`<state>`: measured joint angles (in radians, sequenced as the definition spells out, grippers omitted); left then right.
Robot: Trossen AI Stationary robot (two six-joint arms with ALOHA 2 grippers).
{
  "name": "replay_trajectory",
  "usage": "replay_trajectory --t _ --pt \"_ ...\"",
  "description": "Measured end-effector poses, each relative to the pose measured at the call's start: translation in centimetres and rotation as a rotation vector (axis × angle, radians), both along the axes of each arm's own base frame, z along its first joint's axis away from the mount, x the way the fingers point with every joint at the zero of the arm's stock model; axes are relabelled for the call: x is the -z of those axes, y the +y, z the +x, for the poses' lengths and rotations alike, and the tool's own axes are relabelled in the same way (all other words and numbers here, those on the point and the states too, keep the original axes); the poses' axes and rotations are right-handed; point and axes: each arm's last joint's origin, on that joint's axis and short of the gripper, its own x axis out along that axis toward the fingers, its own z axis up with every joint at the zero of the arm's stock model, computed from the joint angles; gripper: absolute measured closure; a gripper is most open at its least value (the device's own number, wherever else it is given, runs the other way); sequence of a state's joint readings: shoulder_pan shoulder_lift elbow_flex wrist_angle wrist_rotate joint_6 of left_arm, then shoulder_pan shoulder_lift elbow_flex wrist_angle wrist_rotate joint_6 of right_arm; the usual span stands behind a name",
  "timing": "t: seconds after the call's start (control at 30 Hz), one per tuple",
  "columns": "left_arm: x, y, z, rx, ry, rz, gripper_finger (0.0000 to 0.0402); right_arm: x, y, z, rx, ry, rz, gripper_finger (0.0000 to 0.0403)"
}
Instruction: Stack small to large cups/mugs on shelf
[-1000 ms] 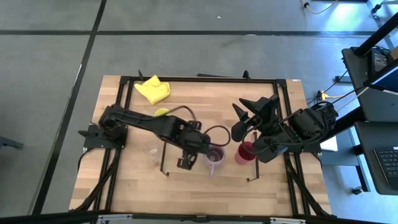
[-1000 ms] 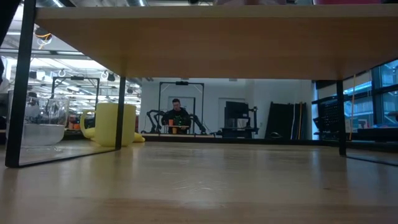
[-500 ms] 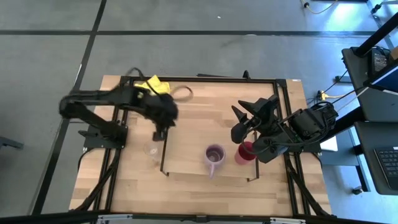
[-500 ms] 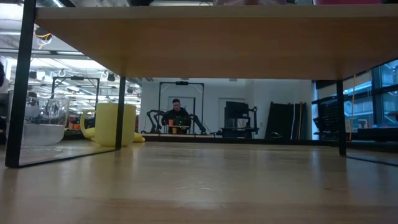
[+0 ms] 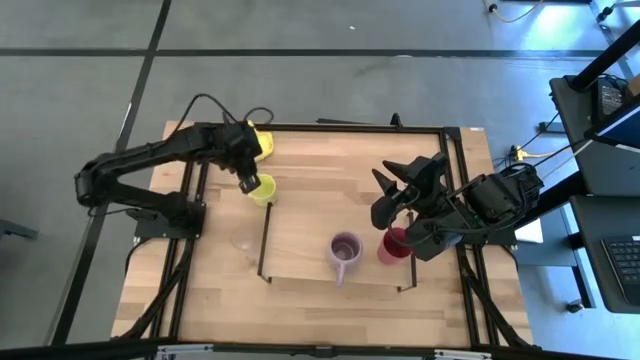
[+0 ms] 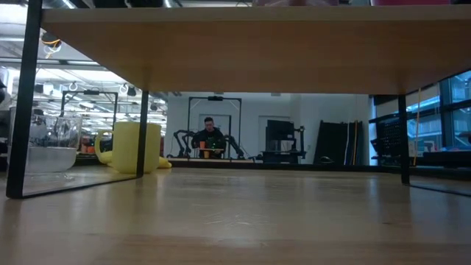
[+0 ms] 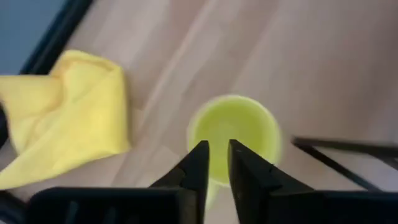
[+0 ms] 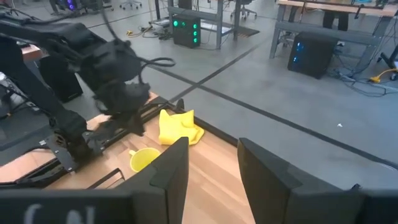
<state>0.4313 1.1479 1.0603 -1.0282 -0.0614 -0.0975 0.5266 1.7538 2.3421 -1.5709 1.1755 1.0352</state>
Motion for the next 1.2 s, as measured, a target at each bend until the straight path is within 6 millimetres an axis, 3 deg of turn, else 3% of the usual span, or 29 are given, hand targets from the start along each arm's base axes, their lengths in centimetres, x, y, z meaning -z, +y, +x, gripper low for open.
replay_trajectory --t 0.23,0.8,1.0,1.2 --pt "3.6 2.8 0.0 -0.168 0.123 -0.195 0.0279 0.0 0.0 0.0 0.004 -0.009 0.008 0.0263" --pt "8.3 2.8 0.6 -0.121 0.125 -0.269 0.0277 0.0 0.0 0.0 0.014 -0.024 0.014 0.0263" --pt "9.0 2.7 0.5 -0.118 0.119 -0.277 0.0295 0.0 -0.4 0.2 0.027 -0.023 0.013 0.0263" --pt "8.8 2.9 0.8 -0.154 0.082 -0.239 0.0379 0.0 -1.1 0.5 0.046 -0.021 0.042 0.0263"
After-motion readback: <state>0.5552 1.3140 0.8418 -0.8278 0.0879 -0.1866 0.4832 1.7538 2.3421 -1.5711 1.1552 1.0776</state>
